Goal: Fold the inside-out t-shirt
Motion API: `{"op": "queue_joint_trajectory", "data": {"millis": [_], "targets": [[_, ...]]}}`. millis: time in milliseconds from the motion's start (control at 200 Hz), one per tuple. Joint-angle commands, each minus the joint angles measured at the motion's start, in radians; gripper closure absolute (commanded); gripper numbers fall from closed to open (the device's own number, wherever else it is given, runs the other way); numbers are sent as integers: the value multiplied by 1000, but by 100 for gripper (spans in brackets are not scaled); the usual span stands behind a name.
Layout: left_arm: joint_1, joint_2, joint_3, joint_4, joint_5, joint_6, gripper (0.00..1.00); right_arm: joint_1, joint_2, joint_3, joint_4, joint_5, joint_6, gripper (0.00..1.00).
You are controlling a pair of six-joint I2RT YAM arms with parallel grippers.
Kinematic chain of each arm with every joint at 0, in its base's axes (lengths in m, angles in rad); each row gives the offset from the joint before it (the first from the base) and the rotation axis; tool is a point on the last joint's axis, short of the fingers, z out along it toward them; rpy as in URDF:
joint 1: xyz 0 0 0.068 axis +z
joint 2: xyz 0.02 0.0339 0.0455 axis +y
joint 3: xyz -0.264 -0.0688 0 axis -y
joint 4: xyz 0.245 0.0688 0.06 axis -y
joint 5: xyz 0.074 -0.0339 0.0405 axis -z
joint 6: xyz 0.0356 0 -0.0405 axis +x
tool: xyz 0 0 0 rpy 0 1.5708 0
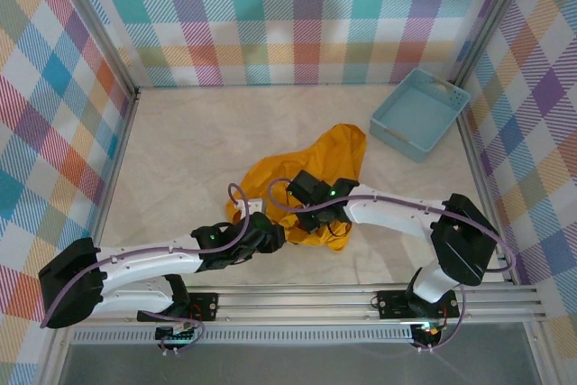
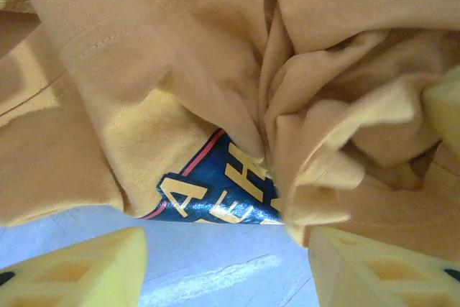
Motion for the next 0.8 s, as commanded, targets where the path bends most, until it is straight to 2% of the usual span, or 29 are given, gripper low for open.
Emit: {"op": "queue_joint_trajectory", "data": {"millis": [0,365,635,795], "targets": [[6,24,47,3,2,28,41,-41,15,45,28,-88,-7,100],[-28,31,191,-164,-171,106,51,-67,-29,107,32,-329,30,100],[-41,70,179,-80,-167,164,55,-99,-6,151,51,-446,98,100],[-49,140,218,-73,-167,188,56,-130,27,170,45,-476,112,99]]}}
